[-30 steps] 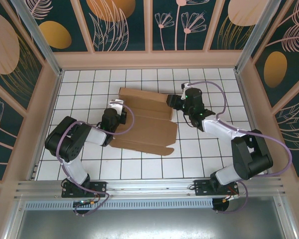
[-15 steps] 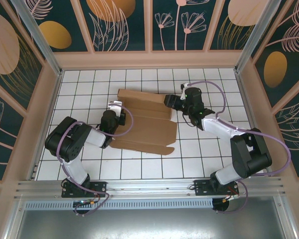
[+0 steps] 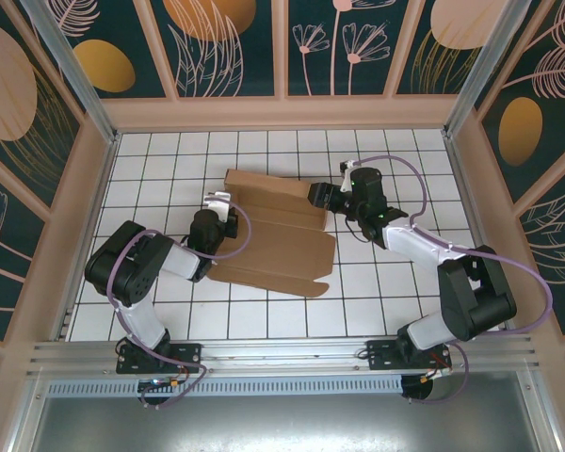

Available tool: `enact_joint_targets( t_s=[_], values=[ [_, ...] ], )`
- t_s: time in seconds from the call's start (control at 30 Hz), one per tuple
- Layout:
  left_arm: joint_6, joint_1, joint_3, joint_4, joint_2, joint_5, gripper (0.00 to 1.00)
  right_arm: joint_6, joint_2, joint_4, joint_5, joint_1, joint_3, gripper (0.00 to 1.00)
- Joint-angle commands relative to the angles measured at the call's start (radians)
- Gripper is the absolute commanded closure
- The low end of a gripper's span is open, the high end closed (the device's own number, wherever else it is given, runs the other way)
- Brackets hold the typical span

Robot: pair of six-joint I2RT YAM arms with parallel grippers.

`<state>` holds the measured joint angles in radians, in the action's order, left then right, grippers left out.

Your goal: Fold the paper box

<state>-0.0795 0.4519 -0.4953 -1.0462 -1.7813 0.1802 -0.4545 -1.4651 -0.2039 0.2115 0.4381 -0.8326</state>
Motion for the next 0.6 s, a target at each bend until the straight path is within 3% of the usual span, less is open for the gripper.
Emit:
enact_joint_targets(
  t_s=[0.0,0.33,0.57],
  values=[
    [-0.025,0.013,-0.001,-0.049,0.012,-0.068,1.00,0.009,-0.003,0.064,0.042,0.014,0.000,0.25],
    [-0.015,0.013,0.010,-0.065,0.029,0.009,0.74,0.056,-0.033,0.070,-0.025,0.031,0.038,0.30],
    [0.029,0.011,0.025,-0.075,0.062,0.002,0.60,0.076,-0.035,0.069,-0.029,0.030,0.047,0.32]
  ],
)
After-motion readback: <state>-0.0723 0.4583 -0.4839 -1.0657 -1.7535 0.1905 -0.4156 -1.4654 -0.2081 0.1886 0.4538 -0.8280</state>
